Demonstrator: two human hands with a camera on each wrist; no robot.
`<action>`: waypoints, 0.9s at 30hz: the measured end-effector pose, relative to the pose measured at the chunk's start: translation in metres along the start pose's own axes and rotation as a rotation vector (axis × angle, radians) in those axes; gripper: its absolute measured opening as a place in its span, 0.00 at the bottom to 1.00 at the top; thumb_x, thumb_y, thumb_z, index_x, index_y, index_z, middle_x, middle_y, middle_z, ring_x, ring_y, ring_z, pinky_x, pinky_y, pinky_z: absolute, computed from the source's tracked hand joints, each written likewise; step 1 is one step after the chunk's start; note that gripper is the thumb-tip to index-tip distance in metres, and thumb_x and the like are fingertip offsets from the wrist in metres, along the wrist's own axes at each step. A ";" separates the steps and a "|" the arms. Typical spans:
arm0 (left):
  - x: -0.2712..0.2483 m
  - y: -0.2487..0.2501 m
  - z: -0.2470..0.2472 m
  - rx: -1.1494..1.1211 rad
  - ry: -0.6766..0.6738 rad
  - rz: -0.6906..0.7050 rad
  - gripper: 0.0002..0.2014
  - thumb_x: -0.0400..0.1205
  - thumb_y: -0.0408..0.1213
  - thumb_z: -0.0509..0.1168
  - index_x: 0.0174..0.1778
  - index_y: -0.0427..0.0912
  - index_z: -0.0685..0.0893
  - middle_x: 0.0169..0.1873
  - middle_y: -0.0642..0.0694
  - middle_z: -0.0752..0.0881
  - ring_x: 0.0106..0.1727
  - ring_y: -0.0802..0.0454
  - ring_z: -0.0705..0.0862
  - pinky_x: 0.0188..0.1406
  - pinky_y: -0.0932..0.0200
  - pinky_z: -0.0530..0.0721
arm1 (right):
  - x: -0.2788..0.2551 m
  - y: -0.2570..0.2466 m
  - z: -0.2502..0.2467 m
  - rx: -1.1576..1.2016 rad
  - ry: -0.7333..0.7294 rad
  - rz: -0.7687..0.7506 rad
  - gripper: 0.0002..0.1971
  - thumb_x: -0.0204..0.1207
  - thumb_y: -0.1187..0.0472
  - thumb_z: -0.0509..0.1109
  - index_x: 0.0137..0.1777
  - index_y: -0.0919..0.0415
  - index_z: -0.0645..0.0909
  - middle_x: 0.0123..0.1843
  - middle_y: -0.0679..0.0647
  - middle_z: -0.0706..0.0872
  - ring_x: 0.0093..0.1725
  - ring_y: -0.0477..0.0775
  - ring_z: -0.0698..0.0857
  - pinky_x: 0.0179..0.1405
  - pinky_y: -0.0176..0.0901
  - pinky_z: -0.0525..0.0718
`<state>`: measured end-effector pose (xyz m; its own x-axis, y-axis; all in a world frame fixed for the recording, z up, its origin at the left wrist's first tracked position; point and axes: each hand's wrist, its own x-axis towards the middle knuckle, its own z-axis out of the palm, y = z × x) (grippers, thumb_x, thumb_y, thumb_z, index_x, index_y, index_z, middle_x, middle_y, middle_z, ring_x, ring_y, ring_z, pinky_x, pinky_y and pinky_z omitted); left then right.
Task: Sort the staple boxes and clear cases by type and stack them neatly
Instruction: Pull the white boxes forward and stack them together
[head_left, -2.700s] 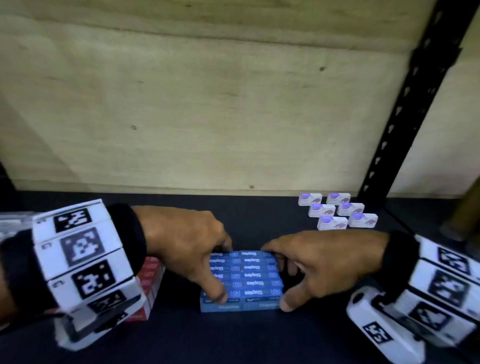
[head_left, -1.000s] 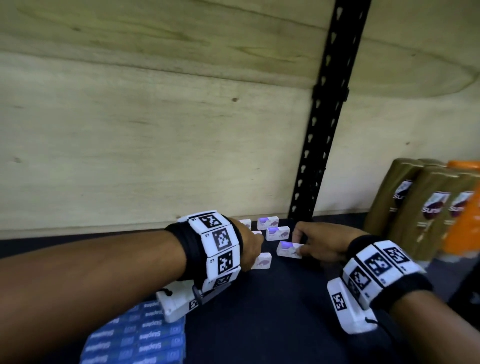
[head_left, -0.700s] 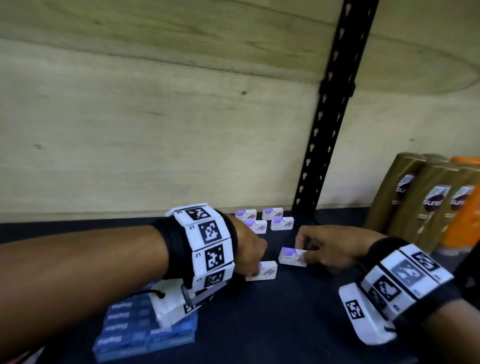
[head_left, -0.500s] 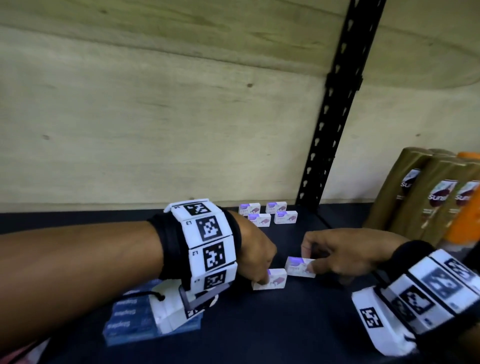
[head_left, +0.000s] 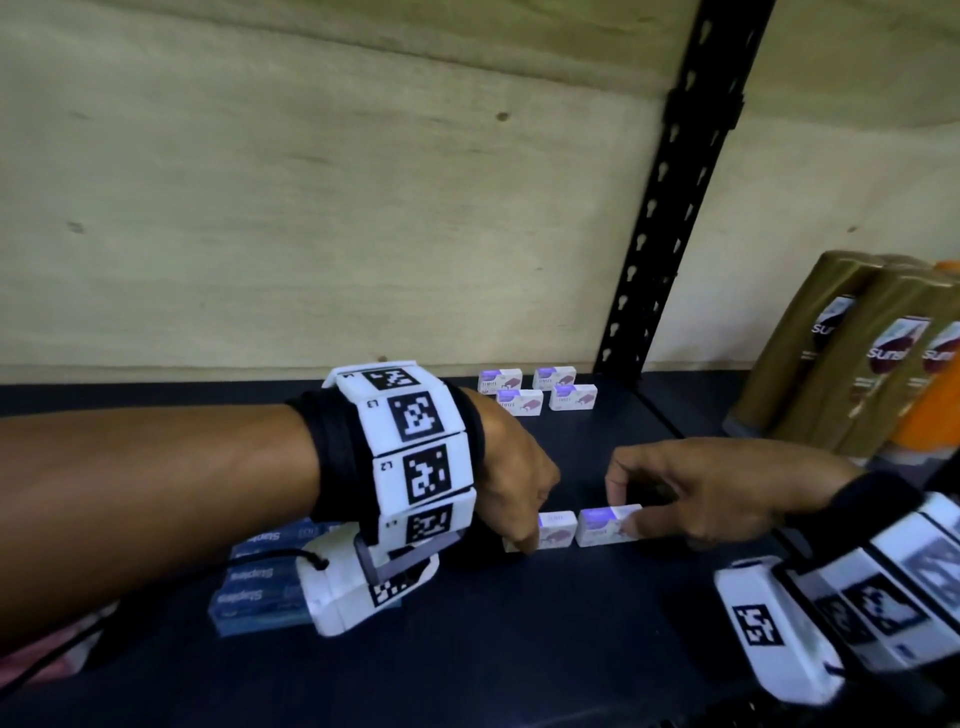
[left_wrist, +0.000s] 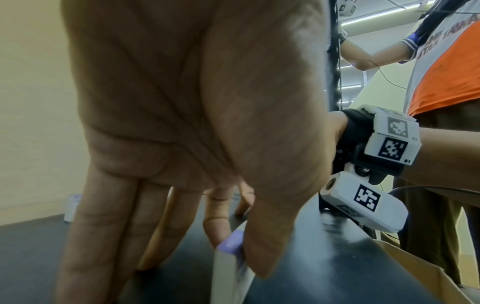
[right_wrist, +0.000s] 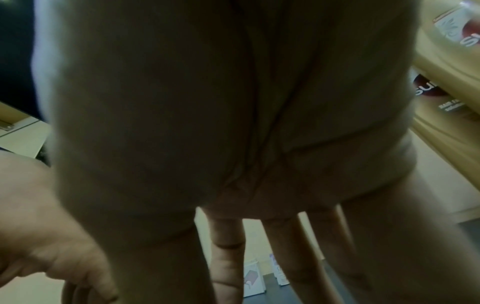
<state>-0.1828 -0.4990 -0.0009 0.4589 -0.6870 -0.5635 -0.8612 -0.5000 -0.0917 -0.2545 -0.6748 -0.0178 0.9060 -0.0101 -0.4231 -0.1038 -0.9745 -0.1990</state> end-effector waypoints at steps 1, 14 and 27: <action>0.000 -0.001 0.001 -0.007 -0.001 0.003 0.18 0.86 0.49 0.61 0.64 0.40 0.81 0.43 0.50 0.82 0.33 0.58 0.77 0.26 0.62 0.73 | 0.000 0.001 0.000 0.007 -0.001 -0.007 0.06 0.77 0.43 0.72 0.47 0.35 0.76 0.40 0.50 0.88 0.29 0.45 0.84 0.43 0.50 0.86; -0.004 0.004 0.002 0.004 0.041 -0.018 0.13 0.86 0.51 0.59 0.59 0.47 0.75 0.38 0.55 0.76 0.35 0.60 0.74 0.29 0.61 0.69 | 0.004 -0.001 0.003 0.002 0.005 -0.016 0.06 0.77 0.43 0.72 0.48 0.36 0.76 0.43 0.55 0.90 0.28 0.49 0.82 0.43 0.59 0.87; -0.007 0.008 0.002 -0.003 0.020 -0.064 0.10 0.85 0.52 0.62 0.54 0.50 0.73 0.38 0.57 0.75 0.35 0.61 0.72 0.30 0.61 0.69 | 0.010 -0.002 0.004 0.026 0.002 -0.004 0.10 0.72 0.39 0.74 0.49 0.35 0.79 0.47 0.48 0.90 0.30 0.52 0.87 0.40 0.48 0.87</action>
<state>-0.1932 -0.4972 0.0007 0.5169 -0.6641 -0.5402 -0.8295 -0.5445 -0.1244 -0.2473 -0.6722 -0.0252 0.9074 -0.0065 -0.4202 -0.1104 -0.9685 -0.2233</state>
